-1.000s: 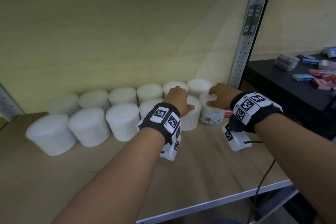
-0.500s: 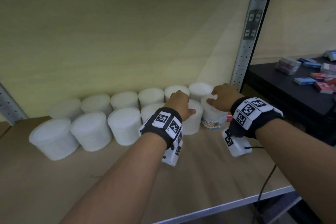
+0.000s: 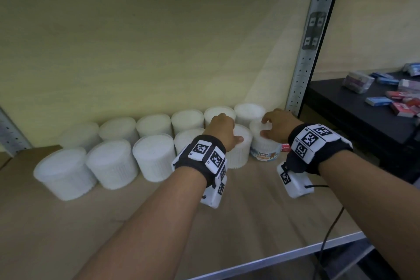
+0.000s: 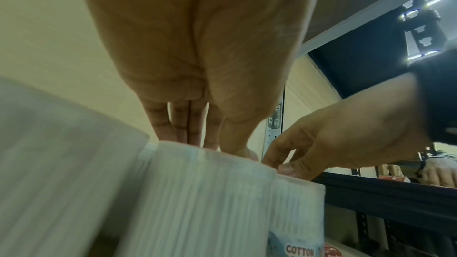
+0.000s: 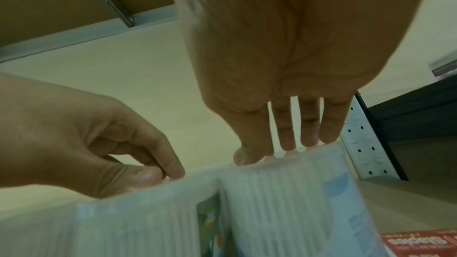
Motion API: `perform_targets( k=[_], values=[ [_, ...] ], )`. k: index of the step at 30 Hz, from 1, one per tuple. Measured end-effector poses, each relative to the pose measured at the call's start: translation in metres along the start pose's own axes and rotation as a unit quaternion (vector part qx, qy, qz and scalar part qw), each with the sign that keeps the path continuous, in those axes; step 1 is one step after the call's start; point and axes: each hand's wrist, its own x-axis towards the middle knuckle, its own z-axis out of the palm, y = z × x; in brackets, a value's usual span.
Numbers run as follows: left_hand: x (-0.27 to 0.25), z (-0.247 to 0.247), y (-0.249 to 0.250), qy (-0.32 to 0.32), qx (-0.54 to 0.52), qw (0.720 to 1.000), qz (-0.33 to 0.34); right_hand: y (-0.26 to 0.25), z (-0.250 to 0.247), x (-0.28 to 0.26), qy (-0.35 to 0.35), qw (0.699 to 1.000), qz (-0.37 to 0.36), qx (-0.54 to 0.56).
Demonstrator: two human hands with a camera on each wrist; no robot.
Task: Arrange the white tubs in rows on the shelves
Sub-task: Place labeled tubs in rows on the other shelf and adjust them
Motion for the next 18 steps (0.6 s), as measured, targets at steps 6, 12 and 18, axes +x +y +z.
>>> perform_targets(
  k=[6, 12, 18],
  values=[
    [0.0004, 0.0009, -0.0007, -0.001, -0.003, 1.0, 0.0, 0.0019, -0.0028, 0.0006, -0.018, 1.0, -0.013, 0.009],
    [0.0005, 0.0015, -0.0009, -0.003, -0.005, 1.0, 0.001, 0.004, -0.0047, 0.0017, 0.013, 0.997, -0.026, 0.066],
    [-0.0002, 0.0008, -0.0007, 0.0, -0.001, 1.0, 0.005, 0.001, 0.0007, -0.0011, 0.01, 1.0, -0.006, 0.007]
  ],
)
